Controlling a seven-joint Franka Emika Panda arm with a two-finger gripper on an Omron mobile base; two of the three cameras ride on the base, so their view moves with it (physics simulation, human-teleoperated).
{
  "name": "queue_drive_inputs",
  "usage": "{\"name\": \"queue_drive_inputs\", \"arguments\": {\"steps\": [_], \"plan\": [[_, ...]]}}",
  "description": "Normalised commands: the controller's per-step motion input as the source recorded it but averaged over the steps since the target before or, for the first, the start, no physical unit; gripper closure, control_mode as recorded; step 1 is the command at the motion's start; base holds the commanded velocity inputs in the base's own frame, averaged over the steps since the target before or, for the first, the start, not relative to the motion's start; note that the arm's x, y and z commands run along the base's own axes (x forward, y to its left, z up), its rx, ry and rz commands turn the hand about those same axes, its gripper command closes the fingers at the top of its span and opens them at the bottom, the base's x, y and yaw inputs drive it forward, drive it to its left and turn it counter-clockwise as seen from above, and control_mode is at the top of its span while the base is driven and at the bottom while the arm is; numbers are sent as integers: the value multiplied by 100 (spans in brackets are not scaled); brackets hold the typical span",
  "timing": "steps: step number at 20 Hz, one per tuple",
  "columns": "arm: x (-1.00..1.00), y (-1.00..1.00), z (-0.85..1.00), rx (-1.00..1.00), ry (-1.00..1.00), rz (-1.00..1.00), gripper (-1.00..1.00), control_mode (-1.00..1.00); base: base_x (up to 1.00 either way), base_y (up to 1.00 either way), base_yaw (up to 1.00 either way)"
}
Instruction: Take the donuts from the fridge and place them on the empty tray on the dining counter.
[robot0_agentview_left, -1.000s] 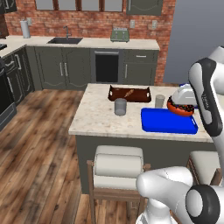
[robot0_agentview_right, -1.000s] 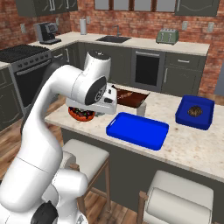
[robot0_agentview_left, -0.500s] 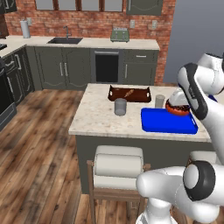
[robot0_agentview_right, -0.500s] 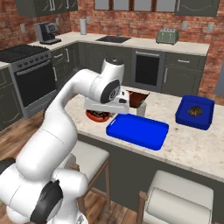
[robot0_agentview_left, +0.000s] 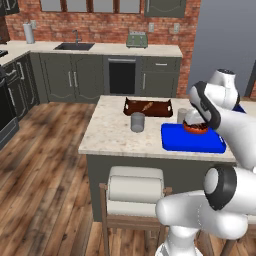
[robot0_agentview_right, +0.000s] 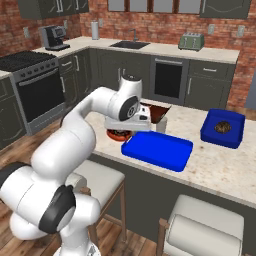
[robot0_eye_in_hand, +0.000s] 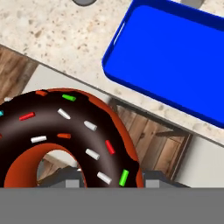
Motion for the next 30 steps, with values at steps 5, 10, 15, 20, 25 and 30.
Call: {"name": "queue_drive_inputs", "arguments": {"steps": [5,10,15,20,25,30], "plan": [[49,-6,-43,0,0,-1,100,-100,0,0,0],[45,-12,-37,-2,-8,0,100,-100,0,0,0],[40,-33,-39,0,-5,0,100,-100,0,0,0],[63,-19,-23,0,-2,0,100,-100,0,0,0],[58,-12,-26,0,0,0,100,-100,0,0,0],[39,-14,-10,0,0,0,100,-100,0,0,0]]}}
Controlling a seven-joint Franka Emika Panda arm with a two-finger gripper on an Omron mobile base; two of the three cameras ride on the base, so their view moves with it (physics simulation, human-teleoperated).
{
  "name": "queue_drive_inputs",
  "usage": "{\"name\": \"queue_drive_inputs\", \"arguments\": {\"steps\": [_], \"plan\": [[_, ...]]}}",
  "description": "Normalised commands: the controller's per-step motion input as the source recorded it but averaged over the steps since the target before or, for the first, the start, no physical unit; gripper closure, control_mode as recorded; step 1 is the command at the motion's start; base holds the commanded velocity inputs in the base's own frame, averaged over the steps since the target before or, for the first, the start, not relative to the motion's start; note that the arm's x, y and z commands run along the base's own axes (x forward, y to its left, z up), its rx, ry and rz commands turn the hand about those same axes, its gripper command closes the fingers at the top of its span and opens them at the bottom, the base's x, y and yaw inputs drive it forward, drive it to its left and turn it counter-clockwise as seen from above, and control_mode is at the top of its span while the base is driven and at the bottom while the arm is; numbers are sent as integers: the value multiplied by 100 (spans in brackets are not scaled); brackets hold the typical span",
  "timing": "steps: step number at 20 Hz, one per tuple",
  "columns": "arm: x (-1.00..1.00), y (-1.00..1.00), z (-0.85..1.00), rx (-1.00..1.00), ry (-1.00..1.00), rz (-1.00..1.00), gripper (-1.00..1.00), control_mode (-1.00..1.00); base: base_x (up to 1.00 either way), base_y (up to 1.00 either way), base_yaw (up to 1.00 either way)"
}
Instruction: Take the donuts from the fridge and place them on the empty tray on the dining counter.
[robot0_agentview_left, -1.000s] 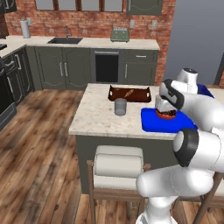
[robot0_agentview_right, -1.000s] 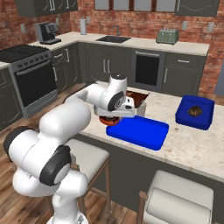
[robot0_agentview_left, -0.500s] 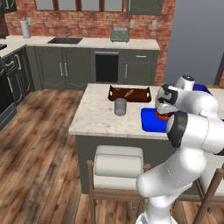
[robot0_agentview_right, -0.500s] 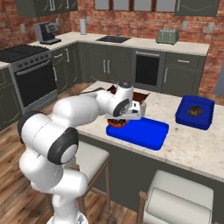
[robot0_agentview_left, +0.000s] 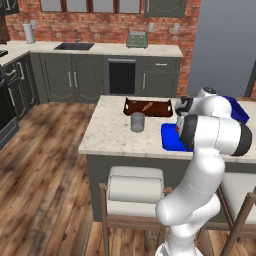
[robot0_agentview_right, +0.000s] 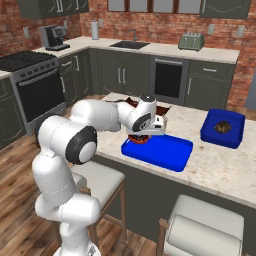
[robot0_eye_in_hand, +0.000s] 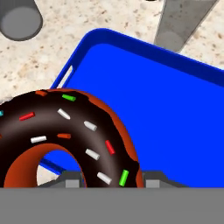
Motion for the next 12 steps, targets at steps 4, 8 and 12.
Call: {"name": "queue_drive_inputs", "arguments": {"steps": [4,8,12], "plan": [[41,-8,-18,0,0,0,100,-100,0,0,0],[18,0,-22,0,-1,0,100,-100,0,0,0],[0,0,-23,0,-1,0,100,-100,0,0,0]]}}
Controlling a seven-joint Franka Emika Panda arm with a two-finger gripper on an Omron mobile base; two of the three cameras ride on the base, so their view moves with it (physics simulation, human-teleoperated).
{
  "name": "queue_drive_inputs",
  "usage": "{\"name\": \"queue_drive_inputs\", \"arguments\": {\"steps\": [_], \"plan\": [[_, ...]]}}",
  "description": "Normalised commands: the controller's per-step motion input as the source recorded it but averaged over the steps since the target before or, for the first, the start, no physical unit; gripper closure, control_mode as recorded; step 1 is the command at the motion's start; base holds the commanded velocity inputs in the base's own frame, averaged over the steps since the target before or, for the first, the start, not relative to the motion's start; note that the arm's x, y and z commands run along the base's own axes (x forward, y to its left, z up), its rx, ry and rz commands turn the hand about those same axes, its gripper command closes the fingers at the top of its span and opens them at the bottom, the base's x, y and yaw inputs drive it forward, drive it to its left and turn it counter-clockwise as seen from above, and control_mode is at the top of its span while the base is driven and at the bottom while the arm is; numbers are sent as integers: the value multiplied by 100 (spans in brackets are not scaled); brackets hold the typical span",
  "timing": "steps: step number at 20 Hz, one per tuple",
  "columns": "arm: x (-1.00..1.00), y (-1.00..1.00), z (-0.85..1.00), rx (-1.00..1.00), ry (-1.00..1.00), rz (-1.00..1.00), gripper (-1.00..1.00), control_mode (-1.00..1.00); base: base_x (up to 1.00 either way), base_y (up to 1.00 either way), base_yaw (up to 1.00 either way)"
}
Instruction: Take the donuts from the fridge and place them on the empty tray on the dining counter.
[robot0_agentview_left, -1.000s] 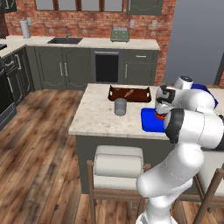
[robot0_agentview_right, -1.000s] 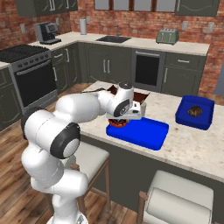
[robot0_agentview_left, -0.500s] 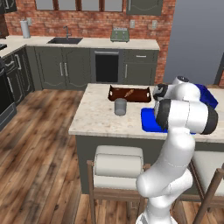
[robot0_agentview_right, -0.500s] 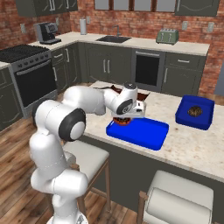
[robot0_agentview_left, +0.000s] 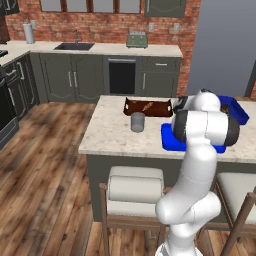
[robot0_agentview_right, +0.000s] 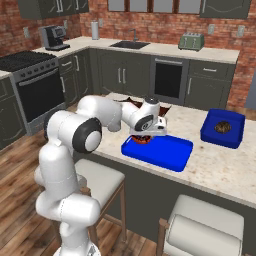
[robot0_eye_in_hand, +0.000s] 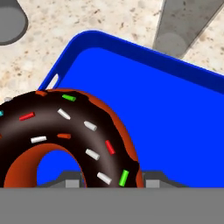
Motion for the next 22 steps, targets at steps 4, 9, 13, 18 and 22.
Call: {"name": "queue_drive_inputs", "arguments": {"steps": [4,9,13,18,22], "plan": [[0,0,-22,0,0,0,100,-100,0,0,0],[0,2,-32,0,0,0,100,-100,0,0,0],[8,3,-32,-1,0,0,100,-100,0,0,0],[13,3,-30,-1,0,0,100,-100,0,0,0],[16,3,-28,-1,0,0,100,-100,0,0,0]]}}
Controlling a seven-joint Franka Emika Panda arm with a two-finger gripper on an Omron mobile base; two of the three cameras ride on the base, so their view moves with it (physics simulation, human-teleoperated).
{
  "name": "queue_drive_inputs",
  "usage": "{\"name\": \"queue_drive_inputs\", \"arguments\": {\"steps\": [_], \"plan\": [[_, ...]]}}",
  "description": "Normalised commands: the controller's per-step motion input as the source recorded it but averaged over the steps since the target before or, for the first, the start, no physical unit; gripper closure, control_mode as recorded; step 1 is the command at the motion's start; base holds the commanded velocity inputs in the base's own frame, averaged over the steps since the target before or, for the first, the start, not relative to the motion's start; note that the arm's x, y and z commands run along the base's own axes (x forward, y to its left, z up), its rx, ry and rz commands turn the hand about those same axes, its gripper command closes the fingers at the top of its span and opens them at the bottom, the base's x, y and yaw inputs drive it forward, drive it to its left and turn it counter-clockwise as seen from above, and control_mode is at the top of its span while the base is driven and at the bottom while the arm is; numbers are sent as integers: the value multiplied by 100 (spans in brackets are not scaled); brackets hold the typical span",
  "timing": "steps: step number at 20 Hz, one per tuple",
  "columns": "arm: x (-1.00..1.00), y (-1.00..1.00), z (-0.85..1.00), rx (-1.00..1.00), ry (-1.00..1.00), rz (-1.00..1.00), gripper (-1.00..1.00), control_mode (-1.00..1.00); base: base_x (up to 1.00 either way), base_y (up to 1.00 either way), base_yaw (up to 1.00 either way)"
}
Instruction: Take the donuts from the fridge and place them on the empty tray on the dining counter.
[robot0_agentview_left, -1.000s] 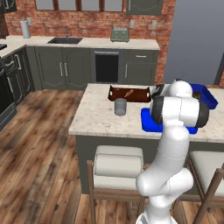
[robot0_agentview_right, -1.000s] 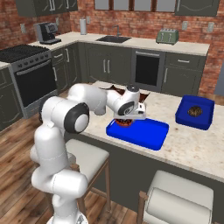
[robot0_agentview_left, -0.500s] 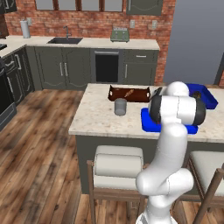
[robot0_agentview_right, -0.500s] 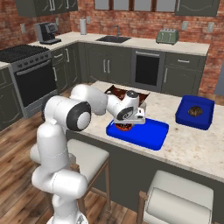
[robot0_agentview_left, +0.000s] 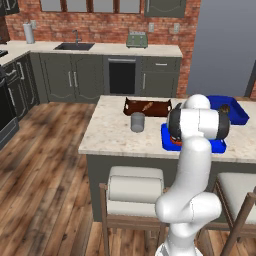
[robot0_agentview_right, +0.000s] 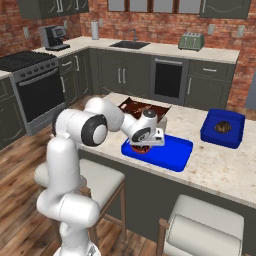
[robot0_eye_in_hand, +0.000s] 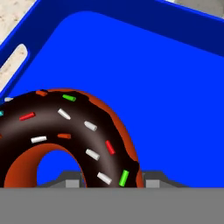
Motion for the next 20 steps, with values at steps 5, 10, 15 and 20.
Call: {"name": "queue_drive_inputs", "arguments": {"steps": [5,10,15,20], "plan": [[24,2,-23,-1,-2,0,100,-100,0,0,0],[35,2,-16,-1,-2,0,100,-100,0,0,0],[21,9,-8,-1,0,0,-100,-100,0,0,0],[0,0,3,0,4,-3,-100,-100,0,0,0]]}}
